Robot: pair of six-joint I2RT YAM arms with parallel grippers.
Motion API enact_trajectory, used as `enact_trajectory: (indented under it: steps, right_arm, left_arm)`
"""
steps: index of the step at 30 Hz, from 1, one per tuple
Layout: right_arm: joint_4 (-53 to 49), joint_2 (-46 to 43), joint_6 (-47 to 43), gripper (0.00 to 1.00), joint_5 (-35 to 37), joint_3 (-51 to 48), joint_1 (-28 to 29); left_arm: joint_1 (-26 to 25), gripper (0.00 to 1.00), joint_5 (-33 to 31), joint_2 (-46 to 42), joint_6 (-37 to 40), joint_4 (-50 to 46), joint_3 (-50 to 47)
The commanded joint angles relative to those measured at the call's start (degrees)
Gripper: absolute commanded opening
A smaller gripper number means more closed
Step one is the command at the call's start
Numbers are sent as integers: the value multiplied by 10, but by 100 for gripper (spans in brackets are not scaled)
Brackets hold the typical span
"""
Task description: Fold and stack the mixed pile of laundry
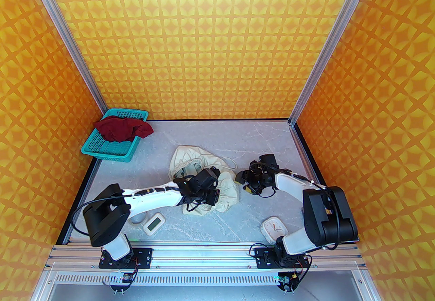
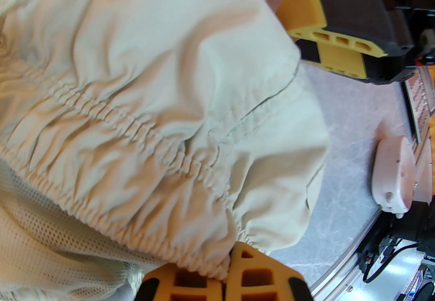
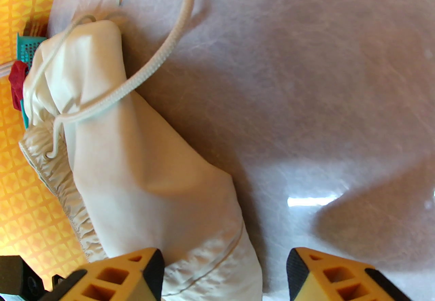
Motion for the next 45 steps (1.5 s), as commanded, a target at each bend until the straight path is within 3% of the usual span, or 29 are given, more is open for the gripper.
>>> enact_trajectory:
  steps: [1,8,12,16,20,24,28,31,34,36,41,45]
  right_arm:
    - [27,-40,51,66,-32,-23,-16]
    - [63,-127,147,67,-46,-52,-16]
    - [76,-155,182,67,-43,-74,18]
    - [107,-158,206,69,-8,-84,115]
    - [216,-110,206,68,3,-94,210]
    - [349,-60,192,66,11,-116,257]
    - [434,1,182,57,5,-115,273]
    - [465,38,178,37,14,-96,273]
    - [457,57,167,11,20,-50,271]
    - [388,40,134,0,33,-10,261]
    - [79,-40,-21,0,117,163,185]
    - [-49,-60,-114,0,177,333,135]
  left_arm:
    - [18,0,-15,-78,36,49,-2]
    - [100,0,-11,-212,98,25,18]
    - [132,0,-6,-228,130,-22,55]
    - [147,0,-4,-224,138,-31,70]
    - [158,0,2,-210,140,-32,81]
    - [170,0,2,-198,137,-35,95]
    - [177,0,4,-189,139,-45,114]
    - [205,0,11,-180,143,-54,136]
    - [218,0,17,-172,155,-58,164]
    - [229,0,18,-166,172,-71,194]
    - [270,0,32,-144,229,-107,329]
    - [289,0,50,-106,283,-130,455]
